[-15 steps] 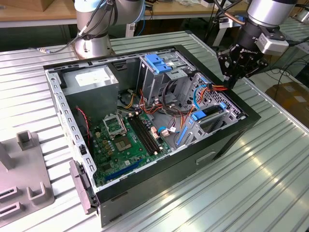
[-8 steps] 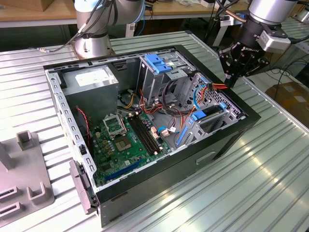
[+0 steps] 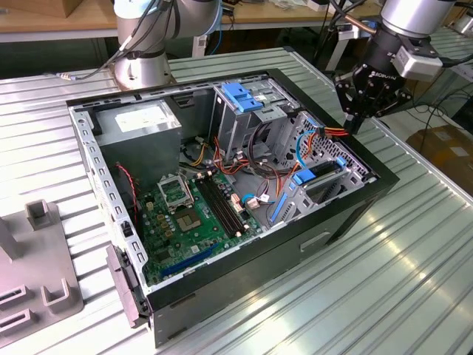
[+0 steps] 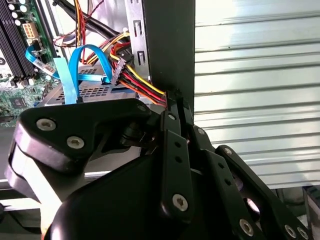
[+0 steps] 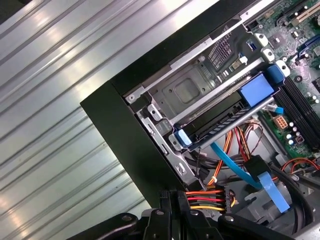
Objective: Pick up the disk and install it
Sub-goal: 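Insert the first disk wire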
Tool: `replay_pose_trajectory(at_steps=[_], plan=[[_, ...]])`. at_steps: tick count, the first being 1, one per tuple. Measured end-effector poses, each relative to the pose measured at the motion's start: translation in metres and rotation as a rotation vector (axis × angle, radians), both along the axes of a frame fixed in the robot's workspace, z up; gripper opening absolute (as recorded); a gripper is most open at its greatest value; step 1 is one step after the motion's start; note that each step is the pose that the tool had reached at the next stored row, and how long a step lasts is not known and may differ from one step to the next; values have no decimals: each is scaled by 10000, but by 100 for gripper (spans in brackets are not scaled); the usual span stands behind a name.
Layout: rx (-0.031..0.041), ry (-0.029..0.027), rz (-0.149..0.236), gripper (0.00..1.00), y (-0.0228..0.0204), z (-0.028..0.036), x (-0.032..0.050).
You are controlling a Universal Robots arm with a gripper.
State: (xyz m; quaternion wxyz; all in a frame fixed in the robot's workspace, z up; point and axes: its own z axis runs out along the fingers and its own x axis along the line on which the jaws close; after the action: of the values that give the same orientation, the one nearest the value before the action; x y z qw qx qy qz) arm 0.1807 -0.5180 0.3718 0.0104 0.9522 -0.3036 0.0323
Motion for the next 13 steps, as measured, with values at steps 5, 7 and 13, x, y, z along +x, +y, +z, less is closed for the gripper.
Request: replay_pose_trajectory(at_steps=[5, 7, 13], plan=[[0, 0, -14, 16, 0, 3, -3], [0, 0, -14, 16, 0, 3, -3], [0, 0, -14, 16, 0, 3, -59]])
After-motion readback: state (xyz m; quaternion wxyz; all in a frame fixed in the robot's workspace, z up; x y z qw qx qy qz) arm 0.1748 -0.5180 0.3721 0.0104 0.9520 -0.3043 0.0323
